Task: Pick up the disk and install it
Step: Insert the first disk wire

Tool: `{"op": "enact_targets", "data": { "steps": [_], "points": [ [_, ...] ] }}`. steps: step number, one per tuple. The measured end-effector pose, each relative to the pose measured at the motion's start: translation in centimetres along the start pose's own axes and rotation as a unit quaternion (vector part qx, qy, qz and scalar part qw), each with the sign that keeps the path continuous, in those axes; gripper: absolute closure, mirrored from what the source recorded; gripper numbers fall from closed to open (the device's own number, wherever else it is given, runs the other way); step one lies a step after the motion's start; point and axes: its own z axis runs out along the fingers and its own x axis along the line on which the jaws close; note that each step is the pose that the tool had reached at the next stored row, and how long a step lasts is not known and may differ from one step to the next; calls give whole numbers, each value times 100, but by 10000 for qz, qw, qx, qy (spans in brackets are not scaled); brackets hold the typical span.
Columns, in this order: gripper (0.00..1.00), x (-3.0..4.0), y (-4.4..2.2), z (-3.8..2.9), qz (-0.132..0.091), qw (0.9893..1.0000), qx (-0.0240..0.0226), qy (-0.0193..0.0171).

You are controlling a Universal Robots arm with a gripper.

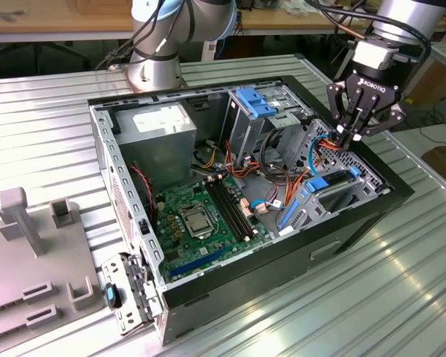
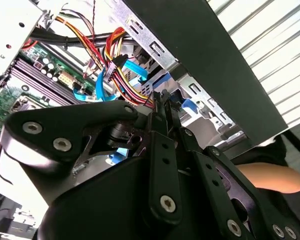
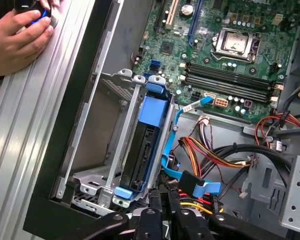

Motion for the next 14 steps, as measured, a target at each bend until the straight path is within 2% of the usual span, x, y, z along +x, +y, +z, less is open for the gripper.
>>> {"op": "enact_targets", "data": {
  "steps": [3, 4, 5, 9, 14],
  "points": [
    [83, 0, 0, 1, 34, 9999, 107, 25],
    [83, 0, 1, 1, 48, 9999, 160, 38],
    [83, -9, 30, 3, 61, 9997, 226, 54],
    [83, 27, 84, 15, 72, 9996, 279, 68],
    [83, 76, 122, 28, 78, 9995, 307, 75]
  ]
}}
